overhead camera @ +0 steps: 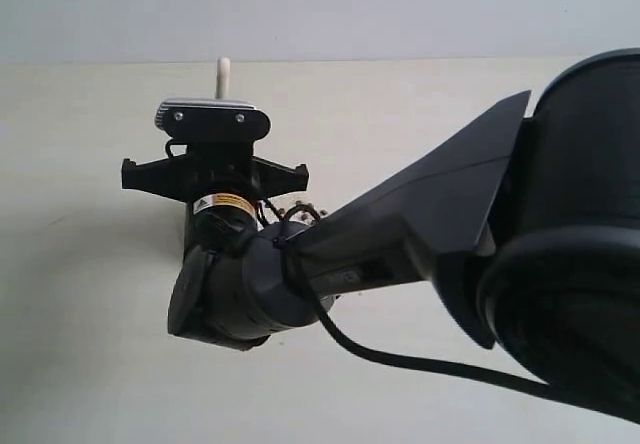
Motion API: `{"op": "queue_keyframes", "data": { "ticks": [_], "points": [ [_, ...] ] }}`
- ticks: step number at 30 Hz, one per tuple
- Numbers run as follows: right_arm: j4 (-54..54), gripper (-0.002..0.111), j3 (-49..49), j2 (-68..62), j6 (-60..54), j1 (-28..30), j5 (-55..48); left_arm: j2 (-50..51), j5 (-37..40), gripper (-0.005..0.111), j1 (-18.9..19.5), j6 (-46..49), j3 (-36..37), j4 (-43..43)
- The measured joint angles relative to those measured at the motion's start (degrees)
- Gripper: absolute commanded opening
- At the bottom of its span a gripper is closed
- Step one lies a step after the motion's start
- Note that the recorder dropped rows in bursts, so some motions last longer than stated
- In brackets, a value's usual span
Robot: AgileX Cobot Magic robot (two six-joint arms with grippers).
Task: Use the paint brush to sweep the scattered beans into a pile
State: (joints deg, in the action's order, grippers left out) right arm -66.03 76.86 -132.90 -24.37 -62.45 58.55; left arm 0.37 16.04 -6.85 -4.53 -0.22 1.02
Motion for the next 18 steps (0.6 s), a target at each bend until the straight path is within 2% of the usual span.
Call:
{"op": "queue_keyframes", "data": {
  "ticks": [7, 14, 18],
  "points": [
    [-8.73, 0.000, 0.34, 1.82, -20.25, 0.00, 4.43, 0.00, 0.00, 0.000, 0.00, 0.00, 0.00, 0.00],
    [-10.23, 0.000, 0.34, 6.94, -19.33, 0.00, 2.62, 0.00, 0.00, 0.000, 0.00, 0.00, 0.00, 0.00],
    [-9.99, 0.000, 0.34, 9.78, -15.92, 0.00, -3.41, 0.00, 0.00, 0.000, 0.00, 0.00, 0.00, 0.00]
  ]
}}
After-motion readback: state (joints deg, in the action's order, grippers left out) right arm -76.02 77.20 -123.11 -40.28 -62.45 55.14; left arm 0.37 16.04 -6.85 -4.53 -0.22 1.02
